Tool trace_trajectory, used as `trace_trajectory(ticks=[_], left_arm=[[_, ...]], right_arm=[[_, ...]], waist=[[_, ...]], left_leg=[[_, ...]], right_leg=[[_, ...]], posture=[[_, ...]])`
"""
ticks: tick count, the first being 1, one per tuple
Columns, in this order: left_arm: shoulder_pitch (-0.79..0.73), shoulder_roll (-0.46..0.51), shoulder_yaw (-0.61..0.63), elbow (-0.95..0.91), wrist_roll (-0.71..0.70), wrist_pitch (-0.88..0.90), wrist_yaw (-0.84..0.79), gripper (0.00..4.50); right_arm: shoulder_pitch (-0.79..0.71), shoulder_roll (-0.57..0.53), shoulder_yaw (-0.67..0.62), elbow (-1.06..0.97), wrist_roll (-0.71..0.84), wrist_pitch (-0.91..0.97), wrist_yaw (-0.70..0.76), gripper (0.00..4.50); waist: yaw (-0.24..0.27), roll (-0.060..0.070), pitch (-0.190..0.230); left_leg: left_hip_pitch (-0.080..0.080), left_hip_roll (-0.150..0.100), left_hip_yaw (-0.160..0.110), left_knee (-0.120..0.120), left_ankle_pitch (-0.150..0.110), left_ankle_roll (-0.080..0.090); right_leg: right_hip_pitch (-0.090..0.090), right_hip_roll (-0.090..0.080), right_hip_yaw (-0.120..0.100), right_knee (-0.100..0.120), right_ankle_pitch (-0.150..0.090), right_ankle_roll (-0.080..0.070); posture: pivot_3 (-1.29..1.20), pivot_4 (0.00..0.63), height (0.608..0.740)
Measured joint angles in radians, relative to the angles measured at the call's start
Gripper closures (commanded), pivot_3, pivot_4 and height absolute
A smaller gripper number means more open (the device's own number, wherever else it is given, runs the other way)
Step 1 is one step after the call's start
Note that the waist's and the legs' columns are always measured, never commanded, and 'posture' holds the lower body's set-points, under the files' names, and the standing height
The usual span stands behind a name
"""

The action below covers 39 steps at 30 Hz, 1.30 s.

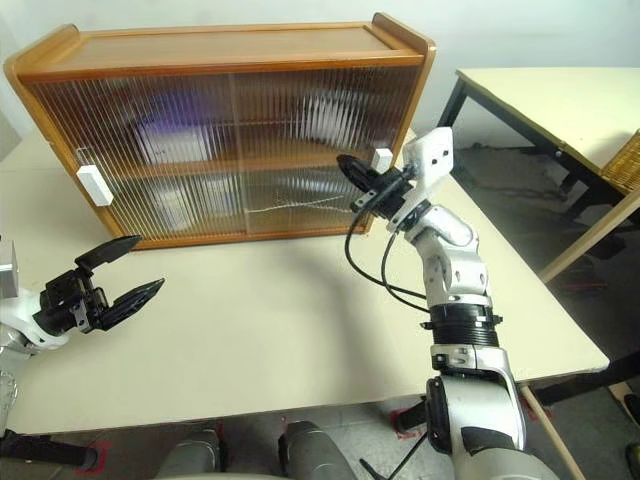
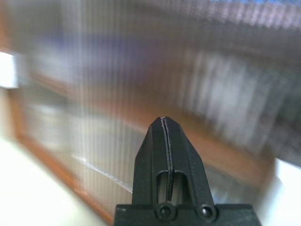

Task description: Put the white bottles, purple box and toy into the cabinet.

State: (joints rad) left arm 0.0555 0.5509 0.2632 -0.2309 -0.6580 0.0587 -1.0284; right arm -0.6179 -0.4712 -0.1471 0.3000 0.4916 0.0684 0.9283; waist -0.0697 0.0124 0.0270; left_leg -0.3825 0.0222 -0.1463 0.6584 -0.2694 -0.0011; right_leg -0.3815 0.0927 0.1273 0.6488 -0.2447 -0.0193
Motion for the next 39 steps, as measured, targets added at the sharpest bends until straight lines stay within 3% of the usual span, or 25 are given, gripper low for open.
trace_trajectory(ticks=[2,8,13,15,22,28,31,39], left_arm=[[0.0,0.002,0.004,0.001,0.0,0.0,0.0,0.0],[-0.012,-0.001,0.047,0.052,0.056,-0.017,0.098,0.0],[-0.021,0.03,0.105,0.13,0.147,-0.024,0.219,0.0],[0.007,0.031,0.12,0.14,0.159,-0.023,0.244,0.0],[0.067,0.017,0.168,0.146,0.187,0.008,0.363,0.0],[0.034,0.007,0.246,0.219,0.224,0.013,0.526,0.0],[0.042,0.01,0.272,0.231,0.251,0.043,0.594,0.0],[0.082,-0.013,0.289,0.232,0.259,0.066,0.648,0.0]], right_arm=[[0.001,-0.026,-0.001,-0.011,0.058,0.073,0.083,4.47],[0.053,-0.087,-0.004,0.009,0.127,0.216,0.215,2.34],[0.025,-0.224,-0.081,0.263,0.088,0.139,0.27,0.53],[0.024,-0.262,-0.115,0.339,0.085,0.101,0.333,0.02],[0.023,-0.279,-0.152,0.512,0.042,-0.003,0.328,0.02],[0.008,-0.268,-0.164,0.651,-0.01,-0.123,0.29,0.02],[0.02,-0.234,-0.16,0.694,-0.054,-0.202,0.282,0.02],[0.025,-0.199,-0.191,0.754,-0.09,-0.333,0.151,0.02]], waist=[[0.0,0.0,0.0],[0.004,0.0,0.0],[0.009,0.0,0.0],[0.008,0.0,0.001],[0.004,-0.005,0.015],[0.01,-0.009,0.022],[0.011,-0.008,0.022],[0.02,-0.009,0.021]], left_leg=[[0.0,0.0,0.0,0.0,0.0,-0.001],[0.002,-0.002,-0.001,0.002,0.0,-0.002],[0.003,-0.003,0.0,0.003,0.001,-0.003],[0.004,-0.003,0.0,0.002,0.001,-0.003],[0.018,-0.003,0.002,0.0,0.001,-0.003],[0.019,-0.003,-0.001,0.0,0.001,-0.003],[0.018,-0.003,0.0,-0.001,0.0,-0.005],[0.019,-0.003,0.0,-0.001,-0.003,-0.006]], right_leg=[[0.001,0.0,0.0,0.0,-0.001,-0.002],[0.006,-0.001,0.001,0.0,-0.002,-0.002],[0.007,-0.003,0.003,0.0,-0.004,-0.006],[0.008,-0.003,0.003,0.0,-0.004,-0.007],[0.02,-0.001,0.004,0.0,-0.011,0.0],[0.02,-0.002,0.005,0.0,-0.01,0.0],[0.02,-0.002,0.006,0.0,-0.005,-0.01],[0.021,-0.002,0.006,0.0,-0.006,-0.008]], posture=[[-0.11,0.037,0.74],[-0.1,0.039,0.74],[-0.09,0.049,0.74],[-0.09,0.051,0.74],[-0.08,0.067,0.74],[-0.05,0.068,0.74],[-0.05,0.053,0.74],[-0.04,0.031,0.74]])
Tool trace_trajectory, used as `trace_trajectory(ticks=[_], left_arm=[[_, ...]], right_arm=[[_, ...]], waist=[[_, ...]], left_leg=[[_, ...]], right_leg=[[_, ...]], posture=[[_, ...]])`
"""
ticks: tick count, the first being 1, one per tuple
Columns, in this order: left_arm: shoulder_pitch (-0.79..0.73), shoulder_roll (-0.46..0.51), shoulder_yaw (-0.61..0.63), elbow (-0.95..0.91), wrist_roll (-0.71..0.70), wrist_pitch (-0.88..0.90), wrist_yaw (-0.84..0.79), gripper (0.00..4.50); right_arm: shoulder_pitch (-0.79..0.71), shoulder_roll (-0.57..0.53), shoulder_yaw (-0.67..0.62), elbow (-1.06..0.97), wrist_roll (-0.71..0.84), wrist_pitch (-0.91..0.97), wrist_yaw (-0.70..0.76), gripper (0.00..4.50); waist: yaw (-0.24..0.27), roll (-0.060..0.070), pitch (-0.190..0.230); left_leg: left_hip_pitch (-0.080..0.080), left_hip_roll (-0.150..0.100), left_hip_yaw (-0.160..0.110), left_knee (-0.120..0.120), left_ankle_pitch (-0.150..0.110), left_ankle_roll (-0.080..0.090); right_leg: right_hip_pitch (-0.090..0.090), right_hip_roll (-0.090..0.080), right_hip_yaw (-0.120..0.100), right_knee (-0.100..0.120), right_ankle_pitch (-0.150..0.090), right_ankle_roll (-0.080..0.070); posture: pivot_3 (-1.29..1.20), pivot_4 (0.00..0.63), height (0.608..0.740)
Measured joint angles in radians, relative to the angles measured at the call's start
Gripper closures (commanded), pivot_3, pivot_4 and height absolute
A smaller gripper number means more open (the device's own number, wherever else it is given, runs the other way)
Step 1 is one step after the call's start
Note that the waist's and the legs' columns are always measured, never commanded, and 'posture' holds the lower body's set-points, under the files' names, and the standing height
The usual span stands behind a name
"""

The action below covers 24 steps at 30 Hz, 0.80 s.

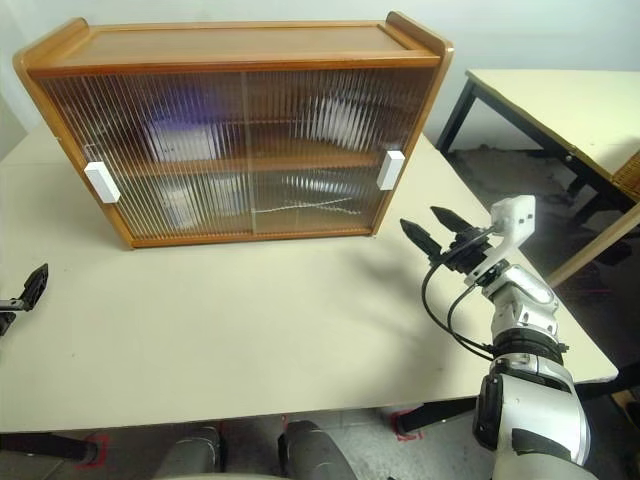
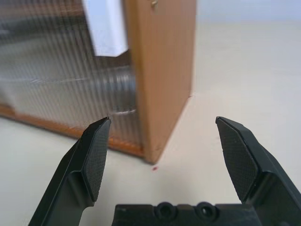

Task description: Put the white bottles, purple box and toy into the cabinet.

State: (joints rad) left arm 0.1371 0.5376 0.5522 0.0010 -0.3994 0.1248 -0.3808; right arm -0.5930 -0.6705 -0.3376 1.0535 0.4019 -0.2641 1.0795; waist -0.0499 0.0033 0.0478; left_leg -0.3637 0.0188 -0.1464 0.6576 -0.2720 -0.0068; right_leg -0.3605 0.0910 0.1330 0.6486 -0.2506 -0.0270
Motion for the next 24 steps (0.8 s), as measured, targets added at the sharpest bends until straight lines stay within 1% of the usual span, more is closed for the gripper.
trace_trajectory(ticks=[4,8,12,17,24], left_arm=[[-0.002,0.001,0.001,0.005,0.0,0.013,0.002,0.0],[0.019,0.005,0.031,0.005,-0.002,0.017,-0.002,0.0],[0.024,0.004,0.053,0.004,-0.027,-0.01,-0.041,0.0],[0.036,0.004,0.064,0.003,-0.035,-0.024,-0.067,0.0],[0.02,0.001,0.067,0.004,-0.043,-0.025,-0.067,0.0]], right_arm=[[0.023,-0.011,0.007,0.061,-0.064,-0.038,-0.077,0.02],[0.038,-0.017,-0.006,0.081,-0.066,-0.078,-0.116,0.02],[0.094,-0.006,-0.069,0.072,-0.008,-0.094,-0.044,0.02],[0.163,0.017,-0.086,0.059,0.016,-0.103,0.013,0.02],[0.167,0.023,-0.112,0.02,0.032,-0.103,0.068,0.02]], waist=[[0.007,0.0,-0.001],[0.004,-0.001,-0.001],[0.001,-0.003,-0.002],[-0.004,-0.003,-0.002],[-0.016,-0.003,-0.002]], left_leg=[[0.0,0.0,0.0,0.001,0.0,0.0],[0.002,0.001,0.001,0.001,0.0,0.0],[0.003,0.001,0.001,0.001,0.0,0.0],[0.004,0.001,0.002,0.001,0.0,0.0],[0.009,0.001,0.003,0.001,0.0,0.0]], right_leg=[[0.0,0.0,0.0,0.0,0.001,0.0],[0.001,0.0,0.0,0.0,0.001,-0.001],[0.002,0.0,0.0,0.0,0.0,-0.002],[0.003,0.0,0.0,0.0,0.0,-0.002],[0.006,0.0,0.001,0.0,-0.002,0.001]], posture=[[-0.05,0.023,0.74],[-0.06,0.022,0.74],[-0.07,0.027,0.74],[-0.08,0.031,0.74],[-0.11,0.033,0.74]])
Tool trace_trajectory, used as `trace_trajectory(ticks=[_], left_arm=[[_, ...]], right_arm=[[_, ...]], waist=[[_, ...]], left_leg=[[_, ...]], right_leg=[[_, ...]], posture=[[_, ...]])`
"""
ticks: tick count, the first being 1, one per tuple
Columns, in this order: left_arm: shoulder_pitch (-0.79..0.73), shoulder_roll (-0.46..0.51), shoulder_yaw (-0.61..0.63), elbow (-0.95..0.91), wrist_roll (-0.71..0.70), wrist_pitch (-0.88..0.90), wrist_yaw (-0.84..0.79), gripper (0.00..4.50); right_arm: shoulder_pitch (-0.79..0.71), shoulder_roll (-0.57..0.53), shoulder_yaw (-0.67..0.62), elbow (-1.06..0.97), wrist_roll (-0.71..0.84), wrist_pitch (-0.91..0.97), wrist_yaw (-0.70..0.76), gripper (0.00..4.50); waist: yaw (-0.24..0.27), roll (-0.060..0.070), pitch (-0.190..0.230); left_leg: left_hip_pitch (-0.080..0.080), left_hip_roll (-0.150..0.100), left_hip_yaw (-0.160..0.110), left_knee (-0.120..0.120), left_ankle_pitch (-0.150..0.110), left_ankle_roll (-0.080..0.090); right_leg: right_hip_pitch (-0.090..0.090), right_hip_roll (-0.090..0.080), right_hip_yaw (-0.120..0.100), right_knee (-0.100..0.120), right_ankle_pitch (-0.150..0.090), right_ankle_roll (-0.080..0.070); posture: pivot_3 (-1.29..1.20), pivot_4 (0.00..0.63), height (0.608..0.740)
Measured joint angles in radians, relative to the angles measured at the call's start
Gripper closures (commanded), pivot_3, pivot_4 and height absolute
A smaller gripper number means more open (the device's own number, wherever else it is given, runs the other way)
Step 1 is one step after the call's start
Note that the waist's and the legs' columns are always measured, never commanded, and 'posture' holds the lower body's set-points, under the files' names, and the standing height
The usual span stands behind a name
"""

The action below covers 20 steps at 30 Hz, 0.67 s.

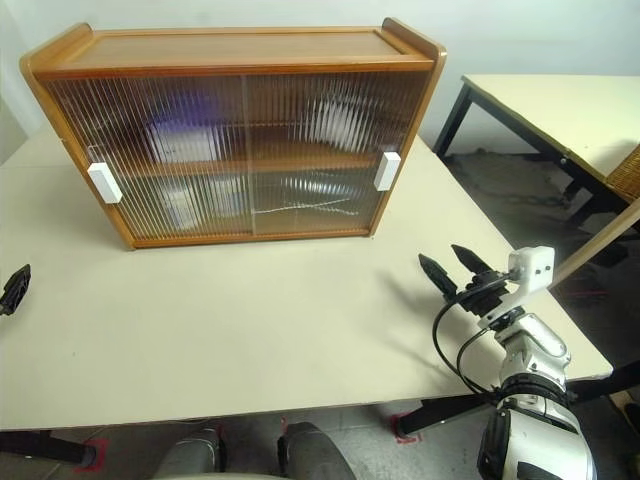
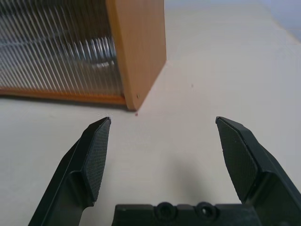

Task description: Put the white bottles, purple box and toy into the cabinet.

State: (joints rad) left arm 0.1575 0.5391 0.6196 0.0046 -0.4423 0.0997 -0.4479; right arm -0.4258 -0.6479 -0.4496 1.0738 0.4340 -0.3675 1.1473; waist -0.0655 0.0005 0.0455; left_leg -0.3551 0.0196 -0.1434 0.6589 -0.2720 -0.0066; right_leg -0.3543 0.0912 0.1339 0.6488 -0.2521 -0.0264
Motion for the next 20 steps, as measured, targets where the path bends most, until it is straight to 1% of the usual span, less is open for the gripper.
trace_trajectory(ticks=[3,5,6,14,20], left_arm=[[-0.005,-0.002,0.0,0.0,0.0,0.0,0.0,0.0],[-0.015,-0.002,-0.001,0.002,0.0,0.0,0.0,0.0],[-0.022,-0.001,-0.001,0.007,0.0,0.0,-0.001,0.0],[-0.052,0.0,-0.007,0.037,0.002,0.0,-0.009,0.0],[-0.054,-0.001,-0.006,0.038,0.002,-0.012,-0.005,0.0]], right_arm=[[0.002,0.001,-0.002,-0.009,0.0,0.0,0.004,0.02],[0.01,0.002,-0.003,-0.017,0.0,0.0,0.005,0.02],[0.015,0.004,-0.003,-0.023,0.001,0.0,0.005,0.02],[0.027,0.007,-0.005,-0.04,0.001,0.0,0.004,0.02],[-0.007,0.007,-0.004,-0.033,-0.003,0.0,-0.002,0.02]], waist=[[-0.003,0.0,0.0],[-0.005,0.0,0.0],[-0.005,0.0,0.0],[-0.021,0.0,0.0],[-0.024,0.0,0.0]], left_leg=[[0.0,0.0,0.0,0.0,0.0,0.0],[0.0,0.0,0.0,0.0,0.0,0.0],[0.0,0.0,0.0,0.0,0.0,0.0],[-0.001,0.0,0.001,-0.001,0.0,0.0],[0.0,0.0,0.001,0.0,0.0,0.0]], right_leg=[[0.0,0.0,0.0,0.0,-0.001,0.002],[0.0,0.0,0.0,0.0,0.0,0.0],[0.0,0.0,0.0,0.0,0.002,-0.004],[0.0,0.0,0.001,0.0,0.001,-0.003],[0.0,0.0,0.001,0.0,0.001,-0.002]], posture=[[-0.13,0.039,0.74],[-0.13,0.036,0.74],[-0.14,0.039,0.74],[-0.12,0.029,0.74],[-0.11,0.018,0.74]])
